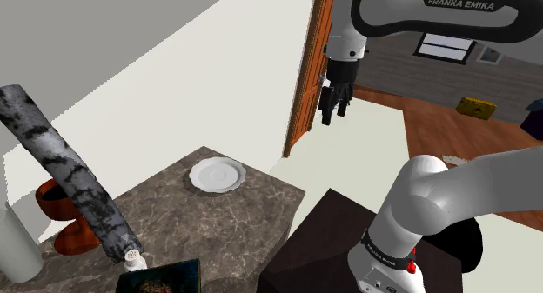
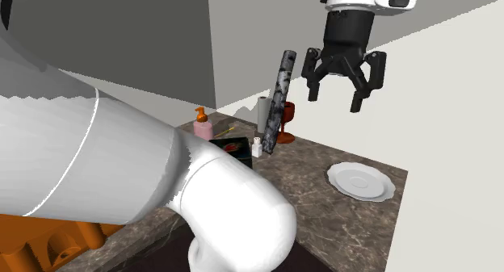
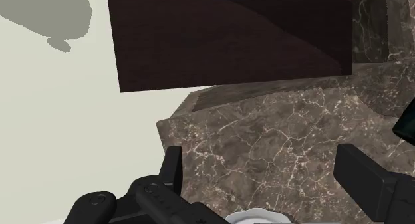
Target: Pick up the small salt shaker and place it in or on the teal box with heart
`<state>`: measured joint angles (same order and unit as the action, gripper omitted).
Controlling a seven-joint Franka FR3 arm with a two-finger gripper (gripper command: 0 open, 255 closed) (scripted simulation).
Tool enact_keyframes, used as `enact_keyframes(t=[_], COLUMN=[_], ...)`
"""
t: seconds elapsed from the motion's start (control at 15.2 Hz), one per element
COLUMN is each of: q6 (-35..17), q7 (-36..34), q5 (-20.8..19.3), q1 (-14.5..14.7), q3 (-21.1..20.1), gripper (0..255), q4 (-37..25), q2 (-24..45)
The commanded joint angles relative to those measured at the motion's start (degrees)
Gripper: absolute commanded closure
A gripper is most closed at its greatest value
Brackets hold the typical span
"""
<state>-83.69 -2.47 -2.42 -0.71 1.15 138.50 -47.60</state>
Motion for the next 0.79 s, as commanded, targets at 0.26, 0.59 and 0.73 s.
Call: enact_keyframes(t=[0.26, 0.59, 0.73], q6=[-4.64, -10.78, -13.25], q7=[-5.22, -11.43, -13.86], q5=[3.54, 7.32, 8.52], q1=[1.38, 2.96, 3.53], q3=[-4.21, -9.36, -11.33], gripper=[0, 0, 0], q4=[1.49, 1.67, 1.2], q2=[3.94, 10.65, 13.84])
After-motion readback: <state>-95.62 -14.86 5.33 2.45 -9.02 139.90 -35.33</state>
